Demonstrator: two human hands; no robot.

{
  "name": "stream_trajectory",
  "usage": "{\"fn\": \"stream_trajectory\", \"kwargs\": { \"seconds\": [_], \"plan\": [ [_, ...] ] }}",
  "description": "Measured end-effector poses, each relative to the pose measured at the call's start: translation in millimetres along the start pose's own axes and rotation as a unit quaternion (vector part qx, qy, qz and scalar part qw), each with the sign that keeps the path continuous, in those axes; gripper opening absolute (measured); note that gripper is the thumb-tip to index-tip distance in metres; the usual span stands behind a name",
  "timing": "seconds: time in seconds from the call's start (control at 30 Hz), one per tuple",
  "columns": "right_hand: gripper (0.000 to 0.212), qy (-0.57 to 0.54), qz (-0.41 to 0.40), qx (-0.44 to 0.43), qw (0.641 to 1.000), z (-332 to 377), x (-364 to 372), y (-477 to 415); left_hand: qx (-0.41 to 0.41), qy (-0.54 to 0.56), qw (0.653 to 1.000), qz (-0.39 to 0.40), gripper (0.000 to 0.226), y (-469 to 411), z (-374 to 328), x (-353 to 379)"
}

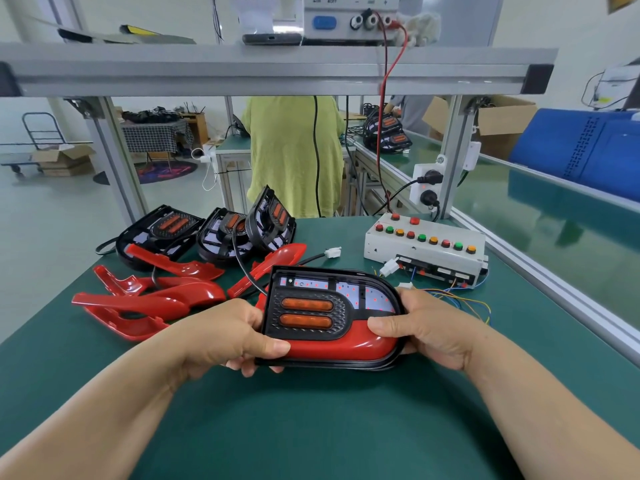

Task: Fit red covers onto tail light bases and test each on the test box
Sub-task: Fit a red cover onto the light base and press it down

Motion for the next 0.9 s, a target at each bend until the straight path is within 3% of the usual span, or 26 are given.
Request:
{"fn": "stream_trajectory", "kwargs": {
  "seconds": [0.2, 0.33, 0.53, 0.73, 0.9],
  "plan": [
    [0.052, -0.007, 0.017, -0.006, 1.0, 0, 3, 1, -0.009, -0.001, 1.0, 0.002, 0.034, 3, -1, -2],
    [0.054, -0.009, 0.02, -0.01, 1.0, 0, 4, 2, -0.016, -0.018, 1.0, -0.005, 0.053, 6, -2, -6],
    [0.035, -0.027, 0.035, -0.009, 0.999, 1, 4, 2, -0.025, -0.066, 0.998, -0.001, 0.052, 11, -3, -13],
    [0.036, -0.031, 0.032, -0.005, 0.999, 0, 2, 1, -0.021, -0.066, 0.997, 0.025, 0.019, 13, -2, -17],
    [0.035, -0.021, 0.027, -0.005, 0.999, 0, 3, 1, -0.011, -0.052, 0.998, 0.031, 0.015, 11, -1, -12]
  ]
}}
Point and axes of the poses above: each hand's wrist, its own y-axis away from the middle knuckle, its own x-axis out of the palm, z = x × y, the point moved 7 cm from there along -y, towards the middle knuckle, and after that the axes turned 15 degrees about x, right-handed, at the moved point
